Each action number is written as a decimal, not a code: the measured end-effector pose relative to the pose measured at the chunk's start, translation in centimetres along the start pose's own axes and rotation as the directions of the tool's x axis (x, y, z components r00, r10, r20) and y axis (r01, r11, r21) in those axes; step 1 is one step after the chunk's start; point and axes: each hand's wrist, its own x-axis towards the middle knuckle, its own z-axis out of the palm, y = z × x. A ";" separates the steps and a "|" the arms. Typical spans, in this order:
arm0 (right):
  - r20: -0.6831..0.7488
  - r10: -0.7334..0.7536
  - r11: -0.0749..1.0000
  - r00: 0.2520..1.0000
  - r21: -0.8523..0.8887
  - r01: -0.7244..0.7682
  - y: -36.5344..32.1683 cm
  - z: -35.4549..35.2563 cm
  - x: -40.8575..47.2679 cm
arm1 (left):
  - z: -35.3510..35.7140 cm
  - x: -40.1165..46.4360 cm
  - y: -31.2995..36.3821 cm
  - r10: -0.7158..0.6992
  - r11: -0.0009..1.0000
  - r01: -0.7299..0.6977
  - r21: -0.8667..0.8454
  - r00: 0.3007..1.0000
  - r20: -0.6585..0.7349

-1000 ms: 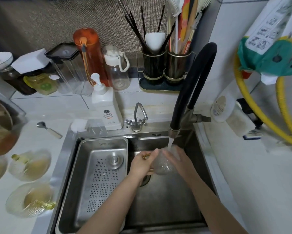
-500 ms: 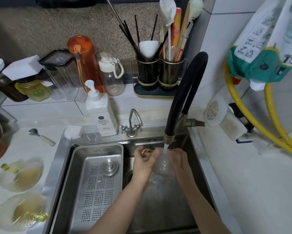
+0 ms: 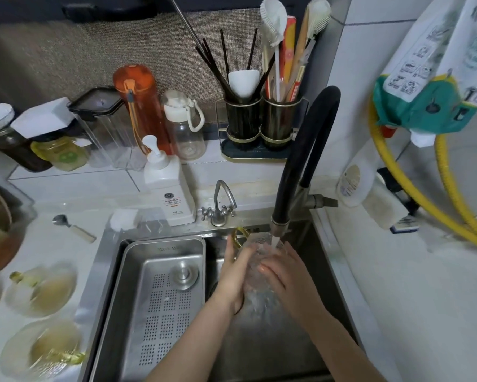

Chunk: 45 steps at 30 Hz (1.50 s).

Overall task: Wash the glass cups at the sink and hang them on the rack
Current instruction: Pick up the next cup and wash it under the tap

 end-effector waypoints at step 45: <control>0.475 0.241 0.755 0.846 0.456 -0.471 0.5 -0.2 1.7 | 0.2 1.1 0.9 0.053 0.992 -0.052 0.111 0.999 -0.005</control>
